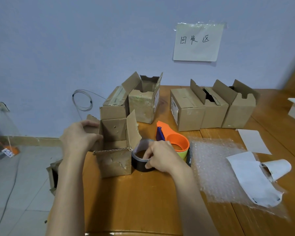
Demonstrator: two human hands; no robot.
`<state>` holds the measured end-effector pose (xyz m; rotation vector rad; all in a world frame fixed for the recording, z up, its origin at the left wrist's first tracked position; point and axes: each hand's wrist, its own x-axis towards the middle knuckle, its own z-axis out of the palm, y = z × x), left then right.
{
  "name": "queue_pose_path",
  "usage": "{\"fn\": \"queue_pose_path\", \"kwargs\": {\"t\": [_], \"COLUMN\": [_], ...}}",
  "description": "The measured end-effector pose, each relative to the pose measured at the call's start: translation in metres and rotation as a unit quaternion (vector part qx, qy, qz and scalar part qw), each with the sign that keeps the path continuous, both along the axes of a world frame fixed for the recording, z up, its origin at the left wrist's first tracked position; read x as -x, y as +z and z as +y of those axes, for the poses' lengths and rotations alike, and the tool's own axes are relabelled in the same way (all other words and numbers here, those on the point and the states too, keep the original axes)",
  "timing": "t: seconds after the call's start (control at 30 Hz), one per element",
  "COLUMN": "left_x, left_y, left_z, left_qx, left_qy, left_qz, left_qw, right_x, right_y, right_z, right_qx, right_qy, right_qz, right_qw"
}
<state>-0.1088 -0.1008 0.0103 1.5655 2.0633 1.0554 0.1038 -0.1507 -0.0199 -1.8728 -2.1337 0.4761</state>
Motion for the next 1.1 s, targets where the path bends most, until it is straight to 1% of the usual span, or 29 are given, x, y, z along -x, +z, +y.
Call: {"fn": "queue_pose_path", "kwargs": {"t": [0.07,0.1,0.17,0.23,0.27,0.3,0.37,0.4,0.43,0.47,0.53,0.57,0.6,0.67,0.73,0.8,0.87,0.93,1.0,1.03,1.07,1.1], "left_x": [-0.001,-0.001,0.0,0.001,0.0,-0.002,-0.007,-0.01,-0.014,-0.018,-0.025,-0.027,-0.029,-0.034,-0.043,-0.057,-0.071,-0.083,-0.094,-0.099,-0.103,-0.106], "left_y": [0.001,0.002,0.004,0.009,0.013,0.019,0.03,0.035,0.04,0.045,0.053,0.056,0.06,0.067,0.072,0.074,0.074,0.074,0.07,0.065,0.057,0.047], "left_z": [0.0,0.0,-0.003,-0.004,-0.006,-0.007,-0.009,-0.009,-0.009,-0.009,-0.008,-0.005,-0.001,0.006,0.015,0.02,0.024,0.029,0.038,0.044,0.052,0.063], "left_qx": [-0.002,-0.004,-0.015,-0.034,-0.047,-0.061,-0.085,-0.093,-0.099,-0.105,-0.117,-0.124,-0.13,-0.14,-0.15,-0.15,-0.139,-0.116,-0.092,-0.096,-0.123,-0.161], "left_qy": [-0.002,-0.005,-0.011,-0.012,-0.008,-0.004,-0.001,-0.004,-0.01,-0.017,-0.022,-0.023,-0.027,-0.049,-0.102,-0.179,-0.237,-0.261,-0.243,-0.219,-0.18,-0.139], "left_qz": [-0.007,-0.012,-0.029,-0.061,-0.078,-0.089,-0.095,-0.096,-0.097,-0.097,-0.087,-0.087,-0.096,-0.131,-0.186,-0.229,-0.253,-0.278,-0.329,-0.349,-0.334,-0.262], "left_qw": [1.0,1.0,0.999,0.997,0.996,0.994,0.992,0.991,0.99,0.99,0.989,0.988,0.986,0.98,0.966,0.945,0.928,0.917,0.908,0.906,0.917,0.941], "right_x": [-0.001,-0.002,-0.005,-0.005,-0.003,-0.001,0.002,0.004,0.007,0.01,0.016,0.017,0.017,0.015,0.008,-0.003,-0.017,-0.031,-0.046,-0.052,-0.056,-0.059], "right_y": [0.004,0.006,0.011,0.02,0.026,0.031,0.04,0.043,0.048,0.051,0.059,0.063,0.07,0.084,0.096,0.105,0.113,0.118,0.122,0.123,0.124,0.123], "right_z": [0.001,-0.001,0.0,0.003,0.002,0.002,0.003,0.001,-0.001,-0.001,0.003,0.008,0.014,0.022,0.029,0.034,0.039,0.041,0.041,0.041,0.04,0.04], "right_qx": [0.034,0.052,0.053,-0.012,-0.036,-0.036,0.034,0.067,0.08,0.071,0.019,-0.021,-0.063,-0.116,-0.124,-0.131,-0.129,-0.112,-0.078,-0.066,-0.062,-0.063], "right_qy": [0.007,0.005,-0.005,-0.032,-0.05,-0.063,-0.067,-0.059,-0.052,-0.053,-0.084,-0.106,-0.125,-0.16,-0.199,-0.235,-0.253,-0.264,-0.274,-0.279,-0.282,-0.285], "right_qz": [-0.024,-0.01,0.067,0.158,0.218,0.288,0.428,0.466,0.474,0.45,0.38,0.356,0.347,0.336,0.307,0.282,0.288,0.304,0.301,0.299,0.301,0.305], "right_qw": [0.999,0.999,0.996,0.987,0.974,0.955,0.901,0.88,0.876,0.888,0.921,0.928,0.927,0.921,0.923,0.921,0.915,0.908,0.91,0.91,0.909,0.906]}}
